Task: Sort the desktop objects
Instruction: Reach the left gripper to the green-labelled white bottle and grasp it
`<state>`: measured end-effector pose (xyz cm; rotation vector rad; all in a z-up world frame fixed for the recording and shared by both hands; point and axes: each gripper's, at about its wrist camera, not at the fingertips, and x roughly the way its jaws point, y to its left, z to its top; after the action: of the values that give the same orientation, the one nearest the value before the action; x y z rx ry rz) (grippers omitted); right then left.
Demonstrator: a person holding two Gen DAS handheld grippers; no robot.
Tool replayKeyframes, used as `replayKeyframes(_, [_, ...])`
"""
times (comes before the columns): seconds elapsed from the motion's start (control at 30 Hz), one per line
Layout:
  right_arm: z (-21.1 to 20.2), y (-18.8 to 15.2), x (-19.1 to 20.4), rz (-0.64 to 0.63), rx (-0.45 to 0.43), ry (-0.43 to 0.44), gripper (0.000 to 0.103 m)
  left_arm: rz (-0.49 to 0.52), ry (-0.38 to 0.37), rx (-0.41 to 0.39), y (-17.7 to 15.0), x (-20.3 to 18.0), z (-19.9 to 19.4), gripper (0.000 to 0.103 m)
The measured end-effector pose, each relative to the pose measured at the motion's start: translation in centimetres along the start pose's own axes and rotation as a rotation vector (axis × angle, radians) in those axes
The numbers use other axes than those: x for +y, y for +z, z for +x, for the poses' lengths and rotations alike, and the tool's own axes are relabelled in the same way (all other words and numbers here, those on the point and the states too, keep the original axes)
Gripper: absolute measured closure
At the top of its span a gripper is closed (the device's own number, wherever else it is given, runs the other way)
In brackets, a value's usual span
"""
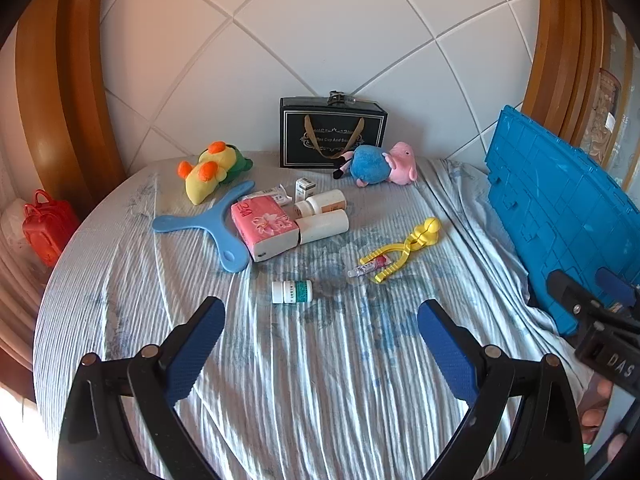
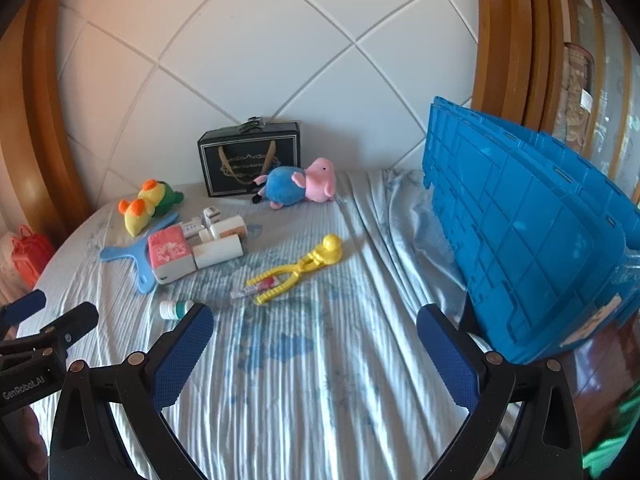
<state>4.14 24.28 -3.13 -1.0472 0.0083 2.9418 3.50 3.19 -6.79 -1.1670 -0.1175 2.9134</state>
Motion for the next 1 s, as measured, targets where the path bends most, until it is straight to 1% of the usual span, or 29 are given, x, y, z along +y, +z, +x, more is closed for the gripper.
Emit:
replayKeyframes(0.07, [0.7,-0.1,-0.5,0.006,0.017,0.001,0.000,-0.007,0.020,0.022,-0.4,1.1,1.0,0.005])
replayKeyframes(0.2, [2.7,-0.3,-1.3,0.000,0.068,-0.012,0.000,-0.077,0.033,0.101,-1.3,3.7,3.6,0.005])
replayKeyframes(0.37, [5.5,-0.7,-2.4,0.005,0.124,-0.010,0.000,-0.130,0.100,0.170,-2.1,6.0,6.9,0.005])
replayKeyframes(0.5, [8.3,-0.8,-2.9,0.009,0.180,-0.001,0.000,-0.136,0.107,0.218,-2.2,5.8,9.6,0.005])
replayKeyframes(0.73, [13.5,-0.8,-3.4,-0.005,0.282,0.016,0.000,-0.112,0.080,0.322,-1.9,4.3,15.9,0.005])
replayKeyframes(1.0, [20.7,-1.8,-4.2,0.002,0.432,0.016,0.000,-0.092,0.071,0.391,-0.7,3.5,23.9,0.005])
